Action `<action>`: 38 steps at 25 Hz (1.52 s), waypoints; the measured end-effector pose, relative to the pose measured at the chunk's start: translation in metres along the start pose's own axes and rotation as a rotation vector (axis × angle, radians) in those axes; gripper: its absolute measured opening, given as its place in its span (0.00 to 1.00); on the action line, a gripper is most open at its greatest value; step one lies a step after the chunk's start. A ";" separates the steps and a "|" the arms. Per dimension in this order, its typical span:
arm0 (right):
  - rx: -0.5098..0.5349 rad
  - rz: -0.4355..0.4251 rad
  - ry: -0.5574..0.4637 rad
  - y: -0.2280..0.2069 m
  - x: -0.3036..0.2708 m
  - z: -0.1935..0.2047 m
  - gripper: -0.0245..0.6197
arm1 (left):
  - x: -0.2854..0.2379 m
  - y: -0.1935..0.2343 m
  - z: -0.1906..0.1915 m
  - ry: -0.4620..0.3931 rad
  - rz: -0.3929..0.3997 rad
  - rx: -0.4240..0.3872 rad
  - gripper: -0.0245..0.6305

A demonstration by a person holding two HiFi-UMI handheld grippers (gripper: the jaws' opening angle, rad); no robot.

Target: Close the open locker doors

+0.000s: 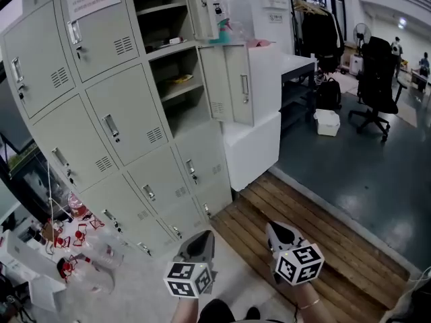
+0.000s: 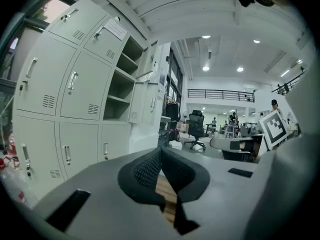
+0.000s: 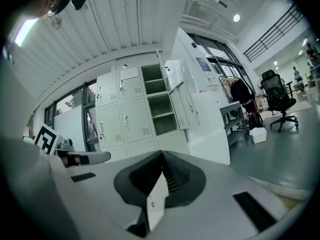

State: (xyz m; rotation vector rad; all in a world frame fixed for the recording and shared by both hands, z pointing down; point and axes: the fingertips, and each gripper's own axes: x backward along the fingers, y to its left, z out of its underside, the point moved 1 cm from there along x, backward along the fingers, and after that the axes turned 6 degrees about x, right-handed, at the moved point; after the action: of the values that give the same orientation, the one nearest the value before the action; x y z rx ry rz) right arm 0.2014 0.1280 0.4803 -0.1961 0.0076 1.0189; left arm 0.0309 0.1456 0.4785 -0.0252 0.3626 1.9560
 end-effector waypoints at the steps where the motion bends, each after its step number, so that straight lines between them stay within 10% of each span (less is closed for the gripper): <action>1: -0.006 -0.001 -0.006 -0.002 -0.003 -0.002 0.04 | -0.001 0.002 -0.001 -0.001 -0.006 -0.002 0.07; 26: -0.018 0.077 -0.105 -0.078 -0.325 -0.084 0.17 | -0.208 0.247 -0.125 -0.084 0.018 -0.007 0.07; 38: 0.018 0.194 -0.132 -0.132 -0.383 -0.115 0.16 | -0.270 0.297 -0.159 -0.107 0.037 -0.002 0.07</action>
State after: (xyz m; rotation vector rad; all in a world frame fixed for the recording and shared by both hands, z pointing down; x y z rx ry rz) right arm 0.1220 -0.2819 0.4263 -0.1128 -0.0858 1.2234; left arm -0.1503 -0.2452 0.4476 0.0855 0.2924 1.9847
